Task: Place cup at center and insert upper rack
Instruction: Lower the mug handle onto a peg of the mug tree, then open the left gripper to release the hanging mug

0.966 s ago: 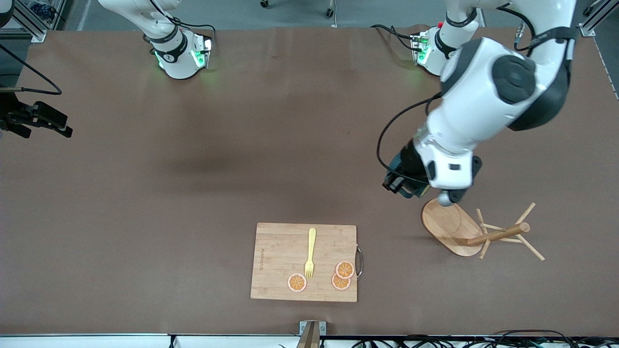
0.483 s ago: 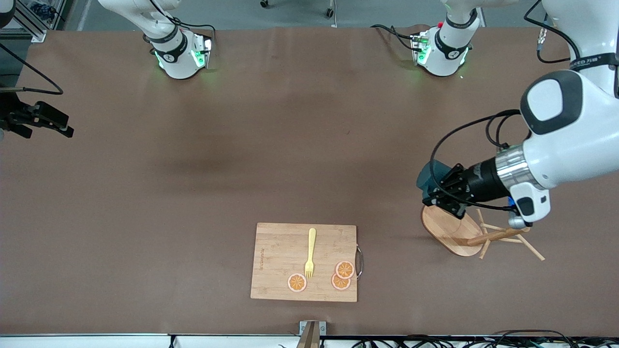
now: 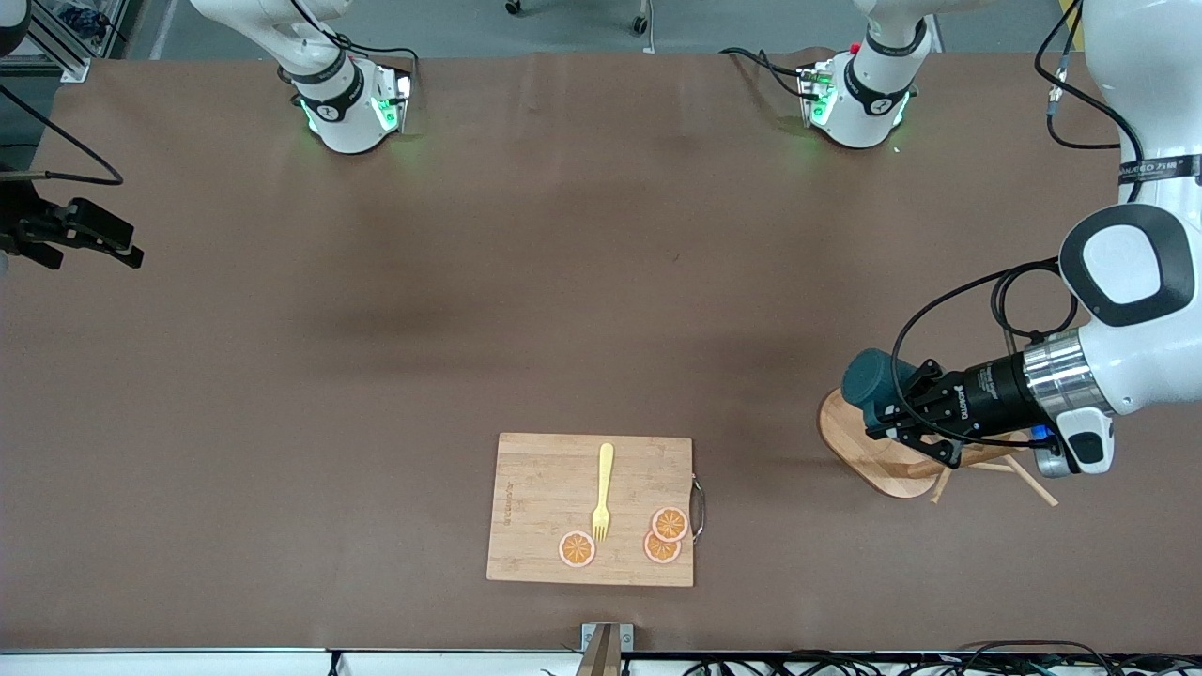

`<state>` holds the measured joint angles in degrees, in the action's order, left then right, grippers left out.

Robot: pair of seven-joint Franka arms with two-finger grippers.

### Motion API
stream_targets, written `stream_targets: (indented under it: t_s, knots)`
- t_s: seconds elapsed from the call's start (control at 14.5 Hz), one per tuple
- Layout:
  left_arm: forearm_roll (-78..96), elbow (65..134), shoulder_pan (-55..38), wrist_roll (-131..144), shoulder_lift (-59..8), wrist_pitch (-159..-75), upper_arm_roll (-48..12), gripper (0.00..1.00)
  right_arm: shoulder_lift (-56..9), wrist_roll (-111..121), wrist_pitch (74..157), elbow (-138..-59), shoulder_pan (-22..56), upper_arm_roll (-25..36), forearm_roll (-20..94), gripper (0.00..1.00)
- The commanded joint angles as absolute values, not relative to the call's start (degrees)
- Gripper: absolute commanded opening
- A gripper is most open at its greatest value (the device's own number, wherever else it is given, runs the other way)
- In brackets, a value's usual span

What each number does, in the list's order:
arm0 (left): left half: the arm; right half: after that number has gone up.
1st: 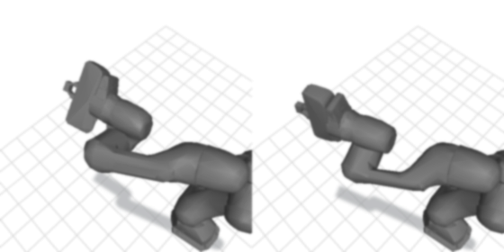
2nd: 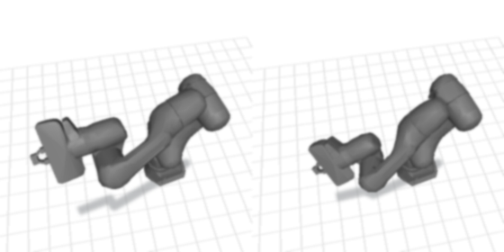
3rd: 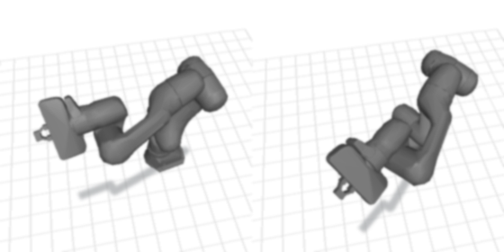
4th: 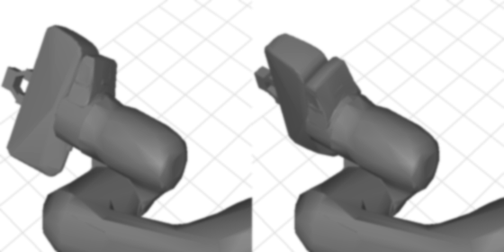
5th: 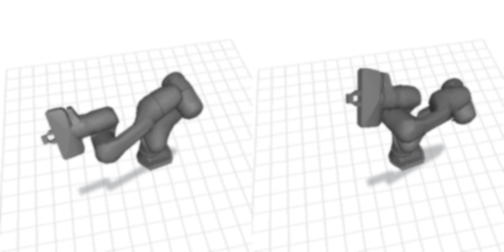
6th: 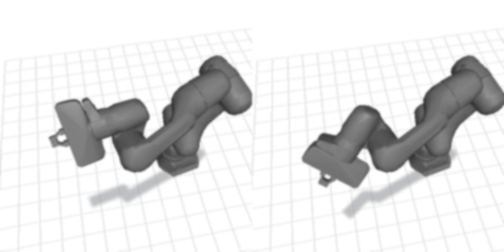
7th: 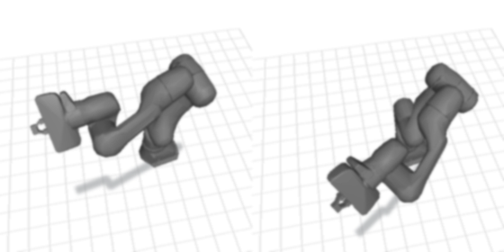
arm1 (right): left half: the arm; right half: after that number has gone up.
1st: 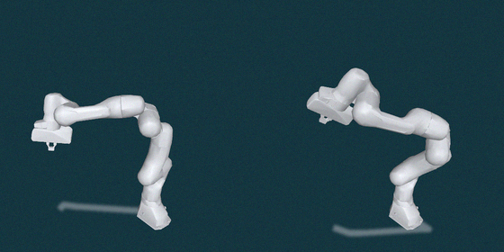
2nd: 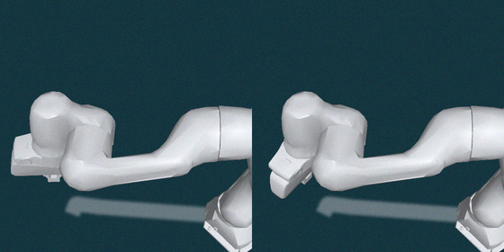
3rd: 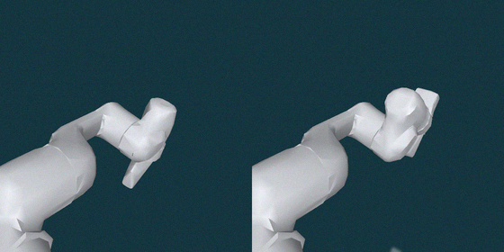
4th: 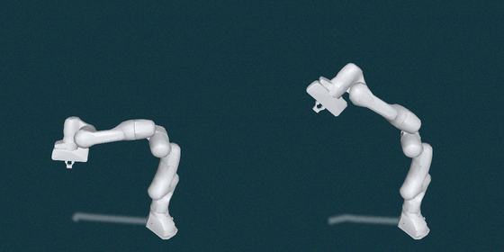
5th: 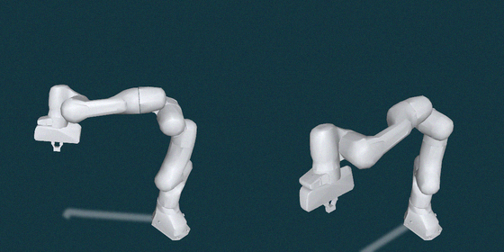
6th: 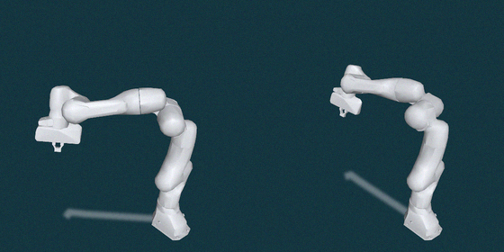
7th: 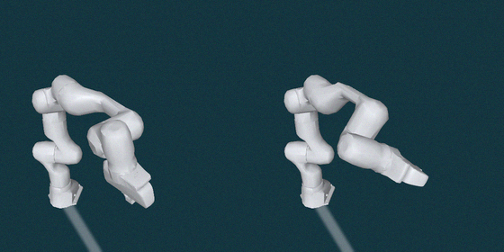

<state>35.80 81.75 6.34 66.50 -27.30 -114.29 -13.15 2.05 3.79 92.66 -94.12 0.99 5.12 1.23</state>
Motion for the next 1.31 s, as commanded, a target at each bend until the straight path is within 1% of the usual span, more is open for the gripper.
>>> stream_targets:
  t_s: [0.0,0.83,0.97,1.1,1.17,1.24]
  knots:
    - [37.35,81.65,7.82,64.87,-28.3,-116.8,-13.27,0.01,2.02,3.6,92.72,-93.87,0.53,4.83,1.05,1.0]
    - [36.83,81.21,11.68,59.5,-31.9,-118.83,-13.18,0.02,1.93,3.6,92.81,-93.43,0.7,4.83,1.14,1.0]
    - [36.74,81.21,12.56,59.33,-32.6,-119.88,-13.18,0.08,1.93,3.6,92.9,-93.43,0.79,4.83,1.32,1.0]
    - [36.65,81.21,13.27,59.33,-32.96,-120.06,-13.18,0.1,2.02,3.69,92.99,-93.34,0.97,4.75,1.23,1.0]
    - [36.56,81.21,13.45,59.33,-32.96,-120.15,-12.92,0.2,1.93,3.69,93.42,-93.34,0.88,4.75,1.14,1.0]
    - [36.56,81.21,13.45,59.33,-32.96,-120.15,-12.57,0.43,1.93,3.69,93.78,-93.34,0.97,4.83,0.79,1.0]
